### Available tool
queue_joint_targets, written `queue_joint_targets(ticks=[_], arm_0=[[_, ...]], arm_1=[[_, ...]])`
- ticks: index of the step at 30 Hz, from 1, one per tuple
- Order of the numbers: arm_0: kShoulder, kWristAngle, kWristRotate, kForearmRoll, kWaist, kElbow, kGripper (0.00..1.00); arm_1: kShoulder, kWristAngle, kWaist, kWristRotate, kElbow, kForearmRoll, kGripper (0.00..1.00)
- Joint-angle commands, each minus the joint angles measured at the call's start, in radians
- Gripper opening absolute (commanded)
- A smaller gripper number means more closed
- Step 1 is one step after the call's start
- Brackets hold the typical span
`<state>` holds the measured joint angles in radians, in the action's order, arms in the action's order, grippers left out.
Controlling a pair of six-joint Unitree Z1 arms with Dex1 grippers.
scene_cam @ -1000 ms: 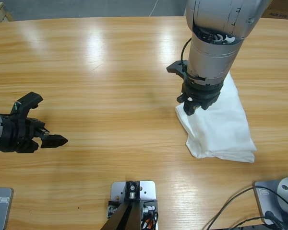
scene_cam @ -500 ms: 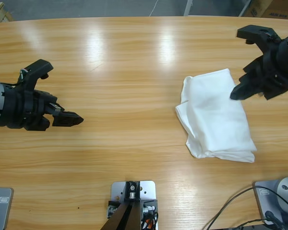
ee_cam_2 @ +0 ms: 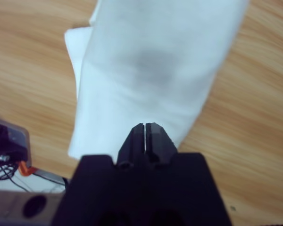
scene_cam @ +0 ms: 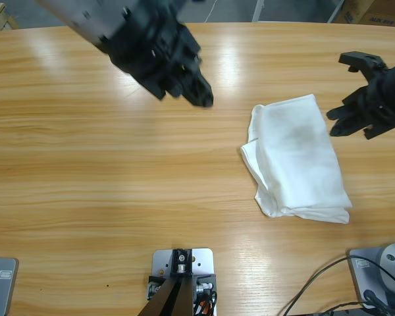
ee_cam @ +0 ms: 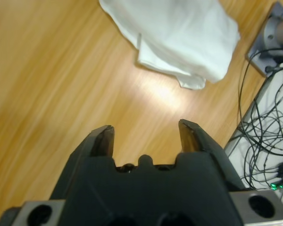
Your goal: Fold clothes
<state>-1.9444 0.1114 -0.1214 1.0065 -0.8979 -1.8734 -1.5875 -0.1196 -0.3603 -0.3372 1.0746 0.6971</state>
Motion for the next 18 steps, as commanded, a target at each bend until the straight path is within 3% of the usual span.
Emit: queue_joint_targets(ticks=[1,7,18], arm_0=[[0.077,-0.022,-0.047,-0.093,-0.019,0.251,0.827],[0.219,-0.038,-0.116,-0.232,0.004,0.522,0.872],[0.362,-0.076,-0.138,-0.241,0.029,0.691,0.872]], arm_1=[[-0.201,-0.003,-0.013,0.006,-0.159,-0.268,0.0],[-0.275,0.001,-0.031,0.013,-0.187,-0.317,0.0],[-0.413,-0.03,-0.318,-0.105,-0.062,-0.453,0.0]])
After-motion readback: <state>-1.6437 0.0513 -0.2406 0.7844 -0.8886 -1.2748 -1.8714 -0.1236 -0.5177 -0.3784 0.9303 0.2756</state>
